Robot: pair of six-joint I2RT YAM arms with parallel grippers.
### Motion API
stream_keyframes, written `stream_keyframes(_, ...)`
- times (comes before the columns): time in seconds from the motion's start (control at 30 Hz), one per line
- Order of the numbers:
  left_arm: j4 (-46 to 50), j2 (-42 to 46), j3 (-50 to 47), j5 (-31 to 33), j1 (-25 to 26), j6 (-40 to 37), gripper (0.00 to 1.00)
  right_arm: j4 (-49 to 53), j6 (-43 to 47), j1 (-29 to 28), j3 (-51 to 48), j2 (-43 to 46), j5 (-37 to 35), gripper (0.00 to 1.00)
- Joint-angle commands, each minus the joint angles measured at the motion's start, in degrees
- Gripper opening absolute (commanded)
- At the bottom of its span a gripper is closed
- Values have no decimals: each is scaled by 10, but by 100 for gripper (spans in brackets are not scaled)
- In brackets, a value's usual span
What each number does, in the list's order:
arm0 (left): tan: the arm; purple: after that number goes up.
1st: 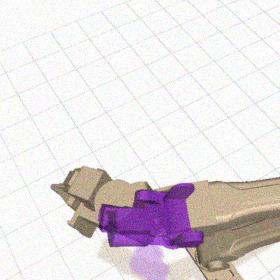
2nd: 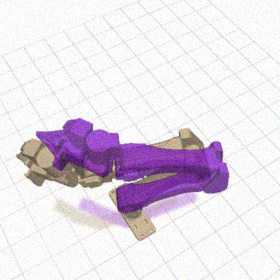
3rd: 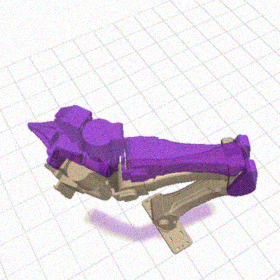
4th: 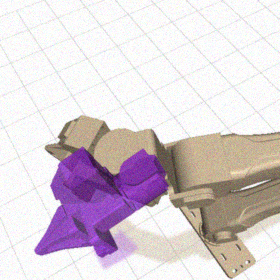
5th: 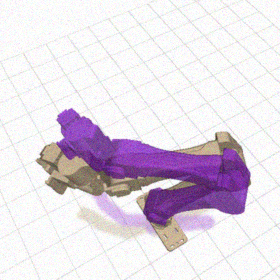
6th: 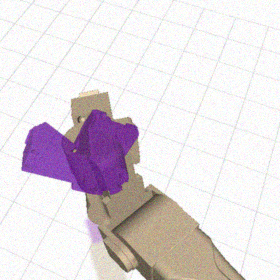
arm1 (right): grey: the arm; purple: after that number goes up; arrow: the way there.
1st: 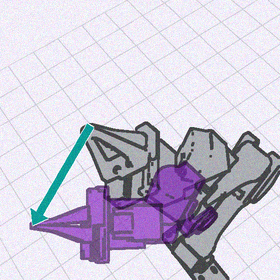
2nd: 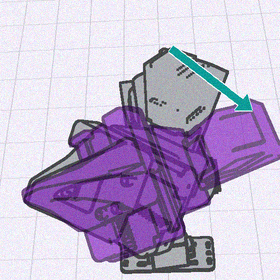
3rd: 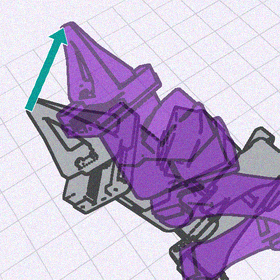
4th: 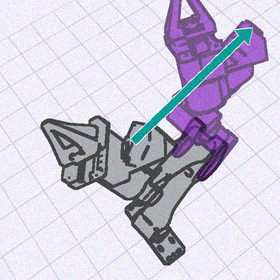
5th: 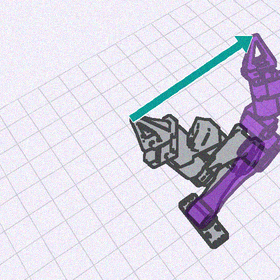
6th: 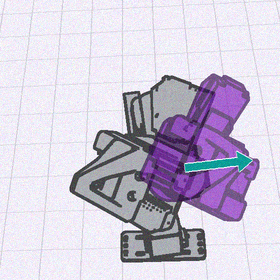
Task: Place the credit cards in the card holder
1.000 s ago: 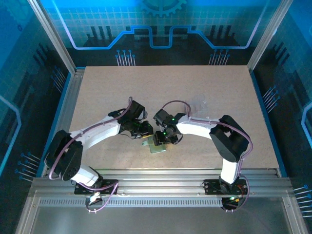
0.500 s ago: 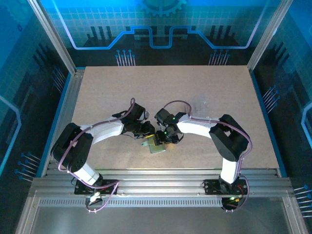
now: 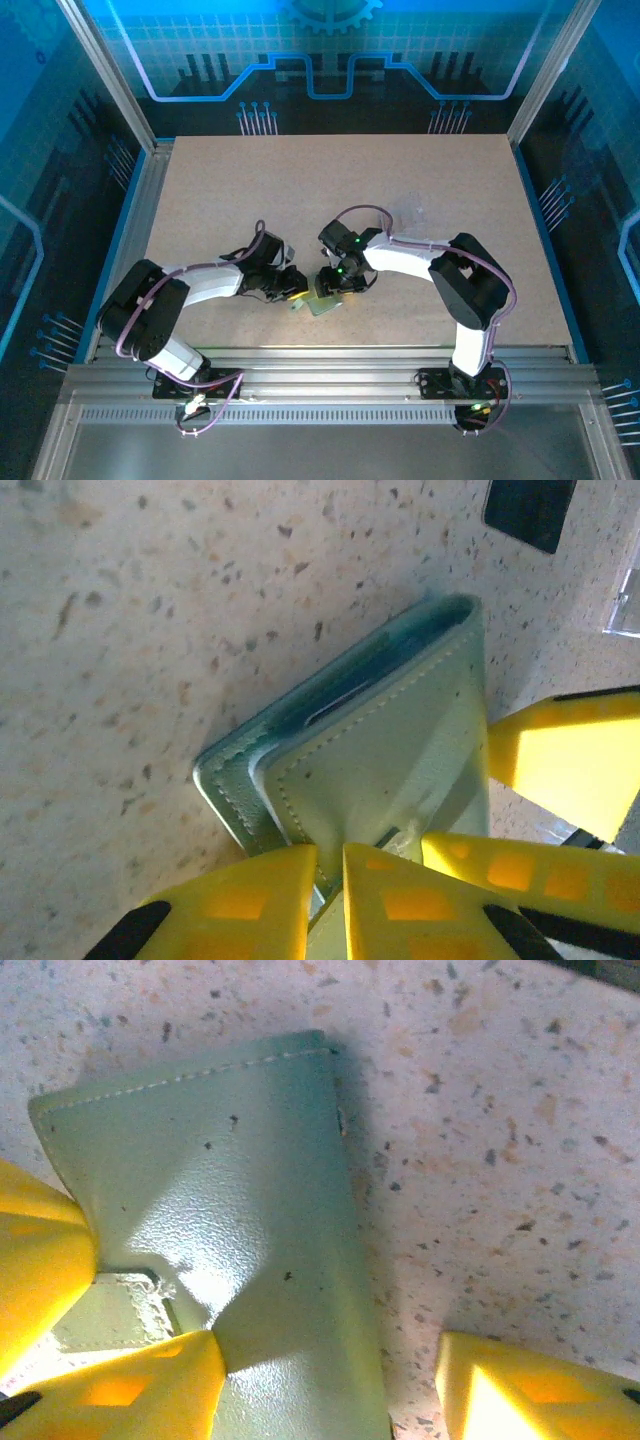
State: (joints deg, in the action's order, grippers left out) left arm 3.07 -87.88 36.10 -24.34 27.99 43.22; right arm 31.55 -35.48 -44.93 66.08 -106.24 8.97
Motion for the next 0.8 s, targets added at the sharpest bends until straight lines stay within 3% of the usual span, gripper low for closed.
stream_keyframes(0.0,41,41,-3,-2,-3,-5,19,-12,10,-2,-1,-37,21,59)
stream_keyframes(0.4,108,68,22,27,16,-54,20,-11,10,-2,4,-48,29,59)
stream_keyframes(0.77,121,-9,37,54,31,-68,19,-14,13,-1,8,-44,40,59)
